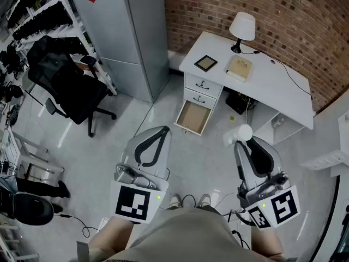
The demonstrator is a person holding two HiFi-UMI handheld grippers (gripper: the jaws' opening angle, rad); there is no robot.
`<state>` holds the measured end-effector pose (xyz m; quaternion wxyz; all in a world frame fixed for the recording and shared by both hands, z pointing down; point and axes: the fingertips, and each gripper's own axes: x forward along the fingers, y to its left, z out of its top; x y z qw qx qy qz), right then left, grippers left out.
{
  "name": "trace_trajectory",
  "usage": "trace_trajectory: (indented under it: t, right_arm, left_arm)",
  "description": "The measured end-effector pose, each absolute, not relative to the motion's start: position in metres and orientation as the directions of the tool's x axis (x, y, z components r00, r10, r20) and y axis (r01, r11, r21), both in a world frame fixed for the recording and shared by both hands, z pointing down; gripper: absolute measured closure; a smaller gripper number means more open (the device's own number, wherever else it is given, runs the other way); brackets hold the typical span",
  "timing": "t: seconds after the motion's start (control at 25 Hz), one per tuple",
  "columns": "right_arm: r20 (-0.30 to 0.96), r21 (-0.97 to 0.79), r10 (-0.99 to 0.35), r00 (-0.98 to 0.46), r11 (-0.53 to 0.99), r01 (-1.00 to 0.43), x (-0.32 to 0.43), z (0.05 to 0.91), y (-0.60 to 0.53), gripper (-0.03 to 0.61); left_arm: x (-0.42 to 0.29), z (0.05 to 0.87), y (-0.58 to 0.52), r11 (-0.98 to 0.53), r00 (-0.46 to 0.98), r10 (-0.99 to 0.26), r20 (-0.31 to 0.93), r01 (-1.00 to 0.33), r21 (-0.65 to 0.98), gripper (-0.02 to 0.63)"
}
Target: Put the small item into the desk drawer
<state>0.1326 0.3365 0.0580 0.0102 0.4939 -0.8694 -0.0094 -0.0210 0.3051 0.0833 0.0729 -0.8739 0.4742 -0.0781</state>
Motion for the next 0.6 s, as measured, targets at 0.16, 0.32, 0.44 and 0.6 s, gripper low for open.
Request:
trace_trajectory:
  t: [0.16,0.32,0.44,0.6]
  right_arm:
    - [0.029,-0.026,-0.868,-0.496,0.495,-0.868,0.132,0.066,0.333,0.494]
    - [0.04,-0.029,-0.862,-0.505,0.504,-0.863,0.121,0.068,0.332,0.492]
    - [0.048,-0.03,-0.86,-0.508,0.507,-0.862,0.112,0.071,0.332,0.492]
    - [0.052,-0.018,-0.864,-0.501,0.501,-0.865,0.1,0.073,0.333,0.492]
  left_arm:
    - [-0.026,0.085,0.304,-0.545,0.545,-0.836,0.065,-0.81,-0.215,0.611]
    - [-0.035,0.085,0.303,-0.548,0.548,-0.834,0.069,-0.807,-0.221,0.611]
    - [-0.043,0.087,0.303,-0.548,0.547,-0.834,0.07,-0.808,-0.218,0.611]
    - [-0.058,0.091,0.306,-0.541,0.54,-0.839,0.07,-0.814,-0.212,0.611]
